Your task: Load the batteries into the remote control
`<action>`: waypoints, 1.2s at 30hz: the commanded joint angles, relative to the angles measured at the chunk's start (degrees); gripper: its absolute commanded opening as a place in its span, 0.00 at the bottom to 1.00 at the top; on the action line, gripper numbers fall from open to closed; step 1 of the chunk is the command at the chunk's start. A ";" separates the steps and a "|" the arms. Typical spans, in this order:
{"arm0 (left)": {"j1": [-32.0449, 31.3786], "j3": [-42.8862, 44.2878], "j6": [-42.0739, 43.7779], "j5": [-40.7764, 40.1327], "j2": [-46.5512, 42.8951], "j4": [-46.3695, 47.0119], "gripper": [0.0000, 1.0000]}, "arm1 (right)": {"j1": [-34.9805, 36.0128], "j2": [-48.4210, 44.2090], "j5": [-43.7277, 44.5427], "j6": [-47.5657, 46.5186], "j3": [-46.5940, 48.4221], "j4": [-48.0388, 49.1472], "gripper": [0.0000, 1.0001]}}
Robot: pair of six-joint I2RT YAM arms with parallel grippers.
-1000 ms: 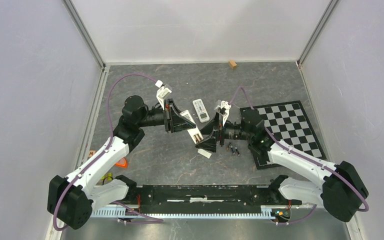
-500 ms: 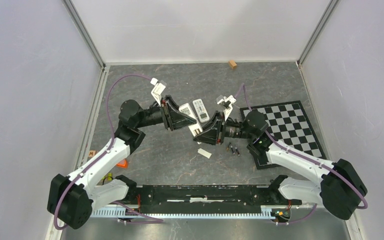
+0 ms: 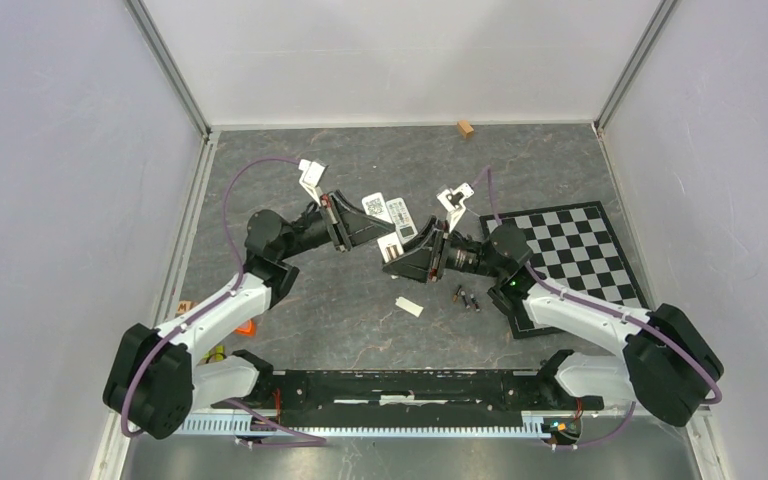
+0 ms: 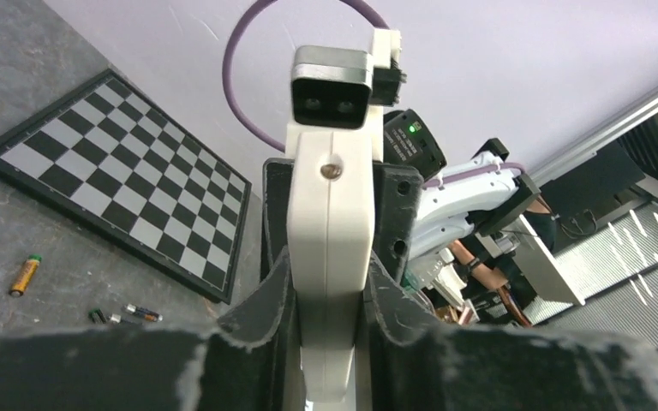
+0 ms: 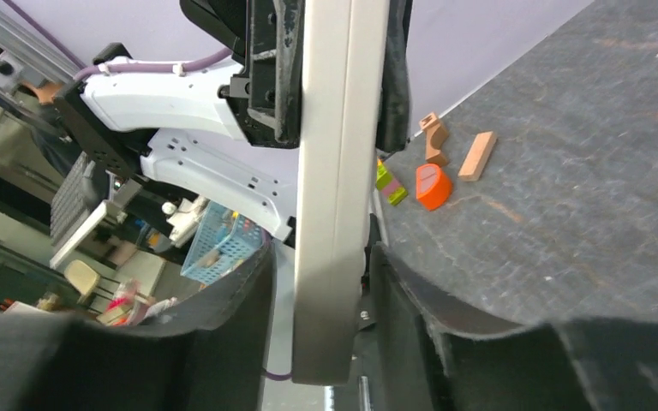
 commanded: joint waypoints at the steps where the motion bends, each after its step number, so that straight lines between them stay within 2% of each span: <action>1: -0.15 0.91 1.87 -3.23 -0.22 -0.75 0.02 | 0.08 -1.38 1.94 -3.14 1.32 -2.30 0.65; 2: -0.05 1.39 4.03 -4.31 -0.69 -4.07 0.02 | 0.00 -2.31 3.22 -6.03 1.76 -6.35 0.76; 3: -0.02 1.89 7.19 -6.04 -1.25 -9.10 0.02 | -0.24 -3.40 4.67 -8.63 2.49 -10.44 0.82; 5: 0.04 3.90 14.43 -11.82 -3.06 -20.94 0.02 | -0.85 -5.98 9.21 -15.02 3.96 -20.28 0.89; 9: 0.04 8.07 26.20 -25.82 -5.21 -42.04 0.02 | -2.58 -8.55 22.51 -23.23 7.75 -41.67 0.88; 12: 0.02 9.82 30.93 -32.10 -5.94 -50.40 0.02 | -2.91 -8.05 36.56 -26.00 9.83 -54.43 0.78; 15: 0.03 9.64 32.37 -33.31 -6.98 -52.32 0.02 | -3.00 -5.71 48.70 -25.87 10.82 -61.99 0.66; 17: 0.04 8.98 32.68 -32.52 -7.74 -51.43 0.02 | -3.10 -3.50 53.15 -25.48 11.46 -64.57 0.60; 25: 0.04 7.59 32.85 -30.70 -9.24 -50.43 0.02 | -4.47 7.29 56.44 -25.66 15.35 -67.10 0.55; 28: 0.00 6.76 31.84 -29.19 -8.73 -48.03 0.02 | -5.30 10.83 56.56 -23.83 16.47 -66.08 0.56; 32: 0.04 6.01 30.97 -28.32 -8.15 -46.79 0.02 | -6.01 15.51 56.82 -18.42 17.91 -65.15 0.74; 36: 0.04 5.45 31.45 -29.16 -8.66 -46.72 0.02 | -6.07 19.23 56.30 -12.12 18.74 -65.40 0.75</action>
